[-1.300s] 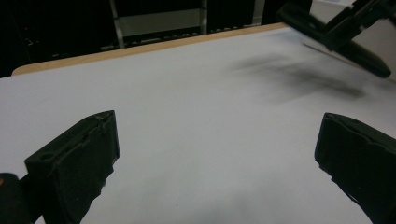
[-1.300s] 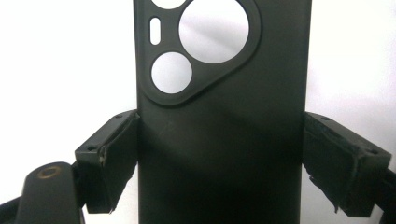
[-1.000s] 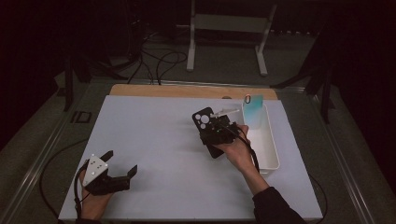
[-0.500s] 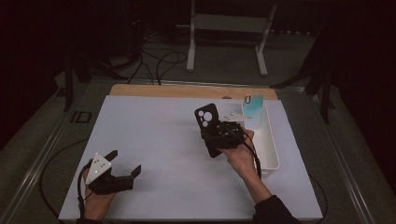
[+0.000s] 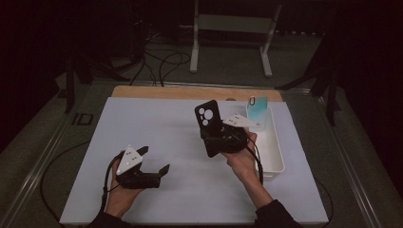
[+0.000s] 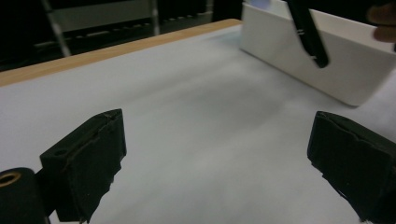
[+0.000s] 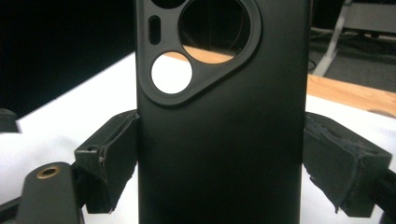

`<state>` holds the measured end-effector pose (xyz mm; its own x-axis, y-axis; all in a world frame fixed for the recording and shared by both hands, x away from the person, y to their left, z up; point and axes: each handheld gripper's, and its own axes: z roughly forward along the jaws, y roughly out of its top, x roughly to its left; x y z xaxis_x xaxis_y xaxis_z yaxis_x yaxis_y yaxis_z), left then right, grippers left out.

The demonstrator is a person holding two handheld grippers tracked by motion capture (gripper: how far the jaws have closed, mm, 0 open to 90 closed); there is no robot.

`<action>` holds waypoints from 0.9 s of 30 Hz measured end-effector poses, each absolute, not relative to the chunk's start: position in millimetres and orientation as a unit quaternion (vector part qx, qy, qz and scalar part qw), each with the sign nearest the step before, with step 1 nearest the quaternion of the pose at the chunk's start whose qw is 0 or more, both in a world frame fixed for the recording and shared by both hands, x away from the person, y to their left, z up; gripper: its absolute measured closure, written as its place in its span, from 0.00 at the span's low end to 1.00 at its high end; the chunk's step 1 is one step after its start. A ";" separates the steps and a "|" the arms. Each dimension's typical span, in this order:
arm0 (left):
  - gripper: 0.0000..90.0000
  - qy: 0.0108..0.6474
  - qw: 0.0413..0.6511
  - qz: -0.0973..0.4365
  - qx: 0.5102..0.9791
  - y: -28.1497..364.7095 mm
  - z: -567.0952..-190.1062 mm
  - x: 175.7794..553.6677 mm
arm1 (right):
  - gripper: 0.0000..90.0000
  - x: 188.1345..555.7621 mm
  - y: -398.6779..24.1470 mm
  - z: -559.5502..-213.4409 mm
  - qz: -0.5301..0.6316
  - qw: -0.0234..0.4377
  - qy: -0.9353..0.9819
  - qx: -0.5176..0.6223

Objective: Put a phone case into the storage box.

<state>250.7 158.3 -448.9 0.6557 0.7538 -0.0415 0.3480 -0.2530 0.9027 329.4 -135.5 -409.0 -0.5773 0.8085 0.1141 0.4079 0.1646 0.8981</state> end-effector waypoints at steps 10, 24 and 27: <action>0.13 0.339 0.511 0.175 0.770 115.8 -444.0 263.7 | 0.17 322.6 -125.4 -407.5 0.526 0.199 0.727 0.394; 0.37 0.333 0.532 0.140 0.766 81.8 -446.1 275.5 | 0.17 316.1 -113.8 -407.1 0.561 0.178 0.712 0.383; 0.44 0.334 0.535 0.136 0.764 79.1 -446.4 277.0 | 0.17 314.4 -112.7 -406.2 0.566 0.174 0.713 0.376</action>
<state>277.0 79.1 -446.4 0.7401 0.6556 -0.1496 0.3643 -0.2039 0.9087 314.4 -112.7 -406.2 -0.6570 0.7327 0.1775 0.3387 0.0765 0.9378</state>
